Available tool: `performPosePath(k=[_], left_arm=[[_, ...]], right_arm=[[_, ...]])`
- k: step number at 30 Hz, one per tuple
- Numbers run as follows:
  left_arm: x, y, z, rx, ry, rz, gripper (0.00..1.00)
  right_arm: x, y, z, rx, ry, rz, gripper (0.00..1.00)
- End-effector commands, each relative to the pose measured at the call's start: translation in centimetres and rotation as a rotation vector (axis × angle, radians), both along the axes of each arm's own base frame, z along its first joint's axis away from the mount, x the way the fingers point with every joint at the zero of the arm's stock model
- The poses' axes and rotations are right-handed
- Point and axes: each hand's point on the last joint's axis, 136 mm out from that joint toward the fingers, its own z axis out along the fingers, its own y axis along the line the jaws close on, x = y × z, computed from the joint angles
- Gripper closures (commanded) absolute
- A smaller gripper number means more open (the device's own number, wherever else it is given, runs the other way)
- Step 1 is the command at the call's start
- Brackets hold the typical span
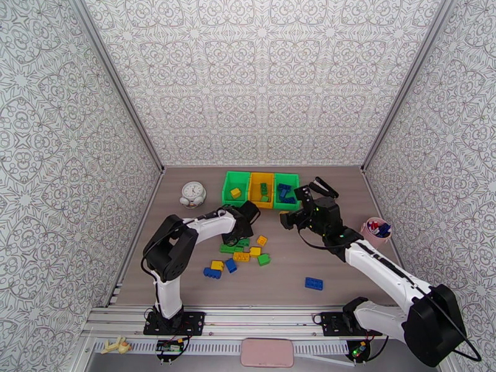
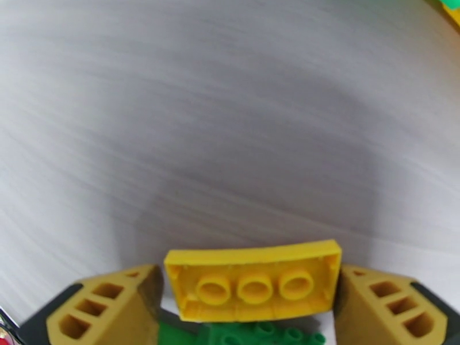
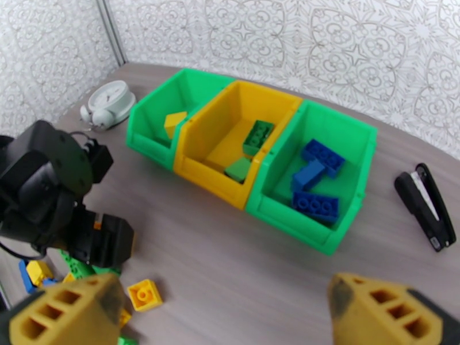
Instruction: Sort the legos into containers by color
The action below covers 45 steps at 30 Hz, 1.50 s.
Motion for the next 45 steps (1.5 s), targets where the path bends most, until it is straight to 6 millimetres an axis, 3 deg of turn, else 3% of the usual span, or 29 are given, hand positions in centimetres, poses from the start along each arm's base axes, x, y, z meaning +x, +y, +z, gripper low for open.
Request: performPosePath(k=[1, 7, 14, 22, 30, 38, 39, 40, 41, 45], left_arm=[[-0.2, -0.3, -0.2, -0.005, 0.028, -0.009, 0.30], [0.8, -0.1, 2.7, -0.016, -0.062, 0.003, 0.33], [3.1, 0.6, 8.7, -0.031, -0.274, -0.016, 0.33], [8.2, 1.0, 12.6, -0.062, -0.440, -0.008, 0.34], [15.6, 0.8, 12.0, -0.020, -0.470, -0.015, 0.35], [21.6, 1.9, 10.0, 0.003, -0.458, 0.024, 0.34], [22.1, 1.8, 10.5, -0.002, -0.464, 0.027, 0.32], [22.4, 1.8, 9.4, 0.006, -0.445, 0.028, 0.30], [22.7, 1.6, 9.5, 0.001, -0.446, 0.025, 0.25], [22.6, 1.2, 11.0, -0.021, -0.475, 0.006, 0.08]], right_arm=[[-0.1, -0.1, -0.3, 0.005, 0.009, -0.007, 0.03], [-0.2, 0.1, -0.2, 0.024, 0.010, -0.001, 0.03], [-0.2, 1.2, -1.4, 0.036, 0.057, 0.044, 0.03], [-0.5, 4.1, -3.0, -0.019, 0.096, 0.122, 0.01], [-0.8, 6.1, -3.7, -0.024, 0.111, 0.152, 0.01], [-0.7, 6.2, -4.7, -0.043, 0.135, 0.137, 0.01], [-0.7, 6.2, -4.8, -0.045, 0.137, 0.139, 0.00], [-0.7, 6.3, -4.8, -0.047, 0.139, 0.141, 0.01], [-0.6, 6.3, -4.8, -0.049, 0.137, 0.143, 0.01], [-0.4, 6.5, -5.3, -0.073, 0.149, 0.153, 0.00]])
